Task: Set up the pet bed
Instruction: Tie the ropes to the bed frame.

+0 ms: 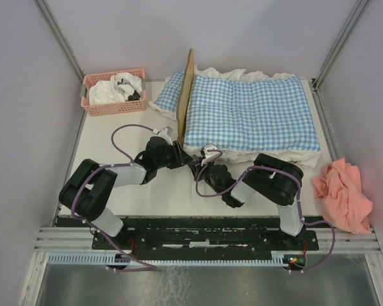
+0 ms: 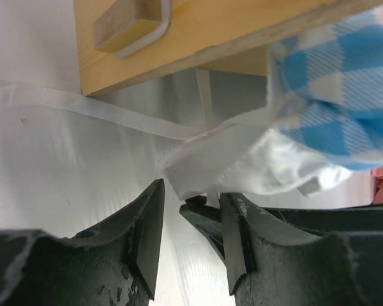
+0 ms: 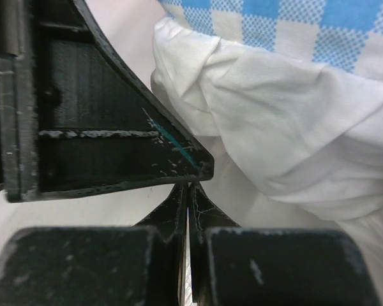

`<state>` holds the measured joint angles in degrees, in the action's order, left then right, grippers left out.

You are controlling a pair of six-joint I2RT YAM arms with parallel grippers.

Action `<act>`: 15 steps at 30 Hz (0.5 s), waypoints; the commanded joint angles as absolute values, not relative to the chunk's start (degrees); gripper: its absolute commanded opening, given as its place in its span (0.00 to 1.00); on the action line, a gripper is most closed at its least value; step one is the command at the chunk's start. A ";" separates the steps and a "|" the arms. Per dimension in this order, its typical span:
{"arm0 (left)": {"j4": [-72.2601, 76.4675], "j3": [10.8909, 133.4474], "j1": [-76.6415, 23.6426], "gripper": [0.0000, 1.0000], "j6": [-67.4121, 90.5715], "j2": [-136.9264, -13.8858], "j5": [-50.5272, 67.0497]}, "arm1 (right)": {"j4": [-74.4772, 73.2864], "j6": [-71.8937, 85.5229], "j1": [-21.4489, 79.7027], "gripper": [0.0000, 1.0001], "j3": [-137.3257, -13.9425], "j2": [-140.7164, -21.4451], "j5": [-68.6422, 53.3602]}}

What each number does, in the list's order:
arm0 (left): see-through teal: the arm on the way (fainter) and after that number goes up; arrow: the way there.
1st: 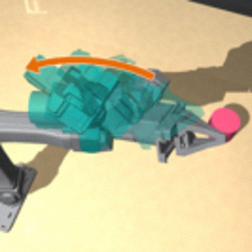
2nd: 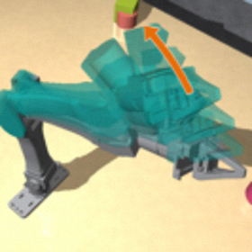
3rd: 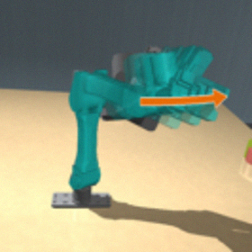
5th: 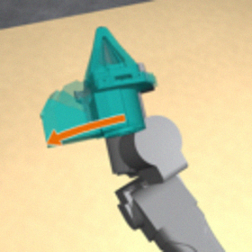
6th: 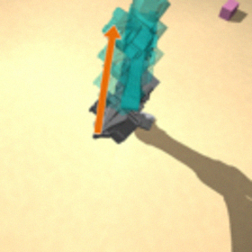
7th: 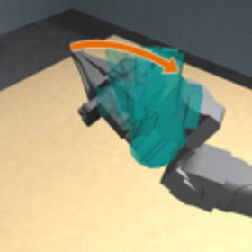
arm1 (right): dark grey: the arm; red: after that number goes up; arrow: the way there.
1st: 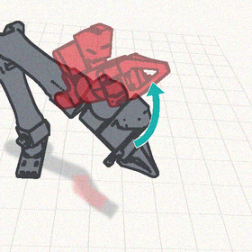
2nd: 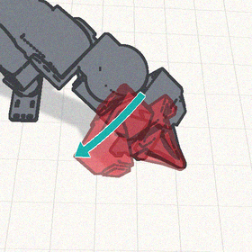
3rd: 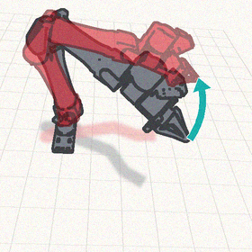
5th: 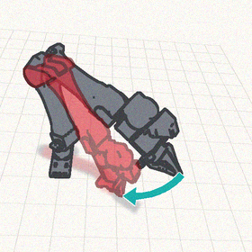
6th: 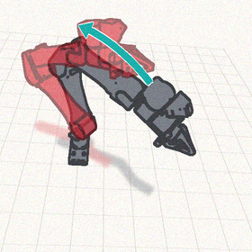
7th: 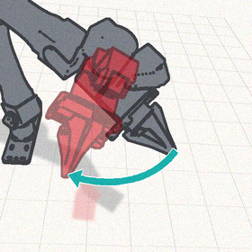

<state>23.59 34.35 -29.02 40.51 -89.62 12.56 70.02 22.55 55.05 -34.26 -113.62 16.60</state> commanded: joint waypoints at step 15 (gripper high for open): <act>36.73 36.57 -31.49 0.41 47.37 -97.78 16.86 | 77.15 20.92 55.44 0.02 -32.37 -115.86 14.99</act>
